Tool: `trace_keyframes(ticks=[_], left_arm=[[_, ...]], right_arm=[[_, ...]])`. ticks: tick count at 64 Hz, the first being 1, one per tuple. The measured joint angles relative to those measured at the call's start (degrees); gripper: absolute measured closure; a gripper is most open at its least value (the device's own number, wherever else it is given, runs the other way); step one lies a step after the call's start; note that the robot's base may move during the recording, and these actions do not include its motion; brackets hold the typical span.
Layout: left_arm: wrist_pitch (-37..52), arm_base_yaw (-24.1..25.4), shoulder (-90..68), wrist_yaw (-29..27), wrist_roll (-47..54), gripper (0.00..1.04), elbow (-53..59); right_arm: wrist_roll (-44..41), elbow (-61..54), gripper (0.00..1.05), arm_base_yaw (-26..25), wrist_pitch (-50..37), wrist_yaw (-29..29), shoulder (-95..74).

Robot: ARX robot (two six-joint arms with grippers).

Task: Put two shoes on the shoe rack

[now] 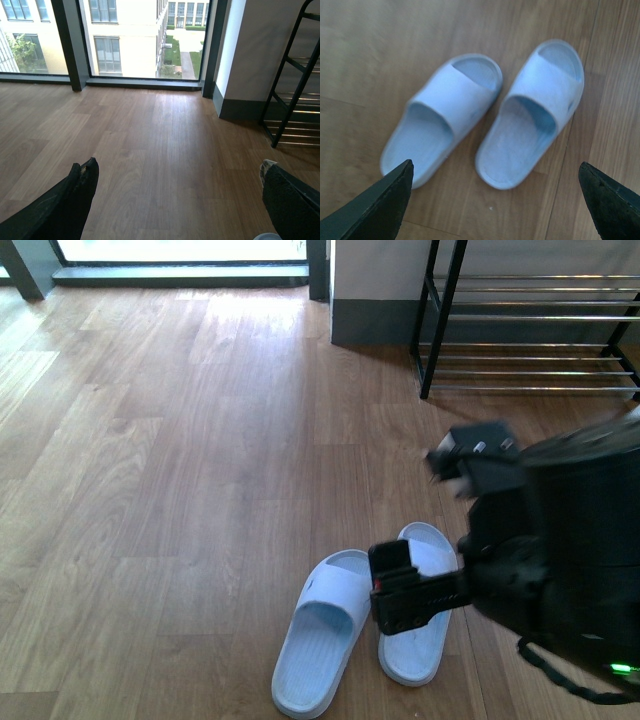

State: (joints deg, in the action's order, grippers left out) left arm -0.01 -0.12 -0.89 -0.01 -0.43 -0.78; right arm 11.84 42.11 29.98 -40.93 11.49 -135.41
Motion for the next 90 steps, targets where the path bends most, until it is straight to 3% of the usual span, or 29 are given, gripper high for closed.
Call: trace_keyframes(ticks=[23, 32, 49, 55, 66, 73, 90], left_arm=[[0.0, 0.0, 0.0, 0.0, 0.0, 0.09, 0.0], [0.0, 0.0, 0.0, 0.0, 0.0, 0.09, 0.0], [0.0, 0.0, 0.0, 0.0, 0.0, 0.09, 0.0], [0.0, 0.0, 0.0, 0.0, 0.0, 0.09, 0.0], [0.0, 0.0, 0.0, 0.0, 0.0, 0.09, 0.0], [0.0, 0.0, 0.0, 0.0, 0.0, 0.09, 0.0], [0.0, 0.0, 0.0, 0.0, 0.0, 0.09, 0.0]], right_arm=[[-3.13, 24.22, 0.09, -4.57, 3.04, 10.23, -24.26], [-4.37, 30.4, 0.1, -6.45, 5.84, 10.88, -28.11], [-4.04, 34.77, 0.51, -6.4, 8.7, 7.28, -29.66], [-3.63, 35.43, 0.72, -6.38, 9.99, 6.97, -29.99], [-3.41, 34.05, 1.0, -6.4, 8.96, 7.56, -29.38], [-3.23, 30.73, 1.03, -6.51, 6.51, 7.72, -26.84], [-1.88, 13.92, 1.03, -8.81, -2.69, 0.0, -7.48]])
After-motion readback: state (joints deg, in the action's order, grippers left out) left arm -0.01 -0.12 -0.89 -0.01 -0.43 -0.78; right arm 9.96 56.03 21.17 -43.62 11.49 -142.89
